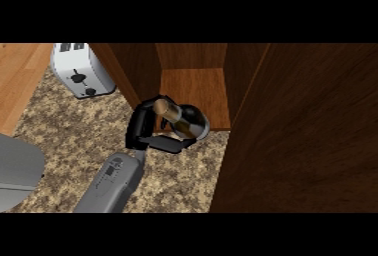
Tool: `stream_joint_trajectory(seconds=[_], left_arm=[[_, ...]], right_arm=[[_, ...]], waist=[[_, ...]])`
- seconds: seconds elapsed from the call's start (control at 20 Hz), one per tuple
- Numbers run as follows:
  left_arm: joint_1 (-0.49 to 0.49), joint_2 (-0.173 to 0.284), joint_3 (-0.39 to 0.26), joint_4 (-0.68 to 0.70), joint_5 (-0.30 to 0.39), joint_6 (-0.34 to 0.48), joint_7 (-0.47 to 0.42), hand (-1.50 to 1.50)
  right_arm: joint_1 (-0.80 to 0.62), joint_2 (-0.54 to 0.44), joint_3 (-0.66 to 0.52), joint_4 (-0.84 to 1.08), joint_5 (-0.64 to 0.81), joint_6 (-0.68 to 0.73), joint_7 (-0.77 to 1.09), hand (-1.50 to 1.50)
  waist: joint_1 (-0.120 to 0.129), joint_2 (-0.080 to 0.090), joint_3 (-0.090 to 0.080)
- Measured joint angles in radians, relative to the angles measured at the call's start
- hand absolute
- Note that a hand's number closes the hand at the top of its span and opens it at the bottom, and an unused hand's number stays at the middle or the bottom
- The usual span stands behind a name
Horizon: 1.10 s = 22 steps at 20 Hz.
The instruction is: Pick up the wine, place it into the cabinet and close the cabinet
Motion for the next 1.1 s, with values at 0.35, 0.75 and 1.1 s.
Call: stream_joint_trajectory(seconds=[0.35,0.75,1.1], left_arm=[[-0.146,-0.002,-0.027,0.136,0.088,0.048,0.001,1.5],[-0.353,-0.005,-0.029,0.389,0.176,0.079,-0.024,1.5],[-0.478,-0.005,-0.028,0.591,0.178,0.121,-0.02,1.5]], right_arm=[[0.003,0.01,0.0,0.004,-0.012,0.014,-0.022,-1.5],[0.015,0.023,-0.019,0.008,-0.027,0.037,-0.051,-1.5],[0.023,0.029,-0.007,0.007,-0.034,0.047,-0.062,-1.5]], waist=[[-0.022,0.01,-0.003],[-0.038,0.02,-0.004],[-0.053,0.025,-0.005]])
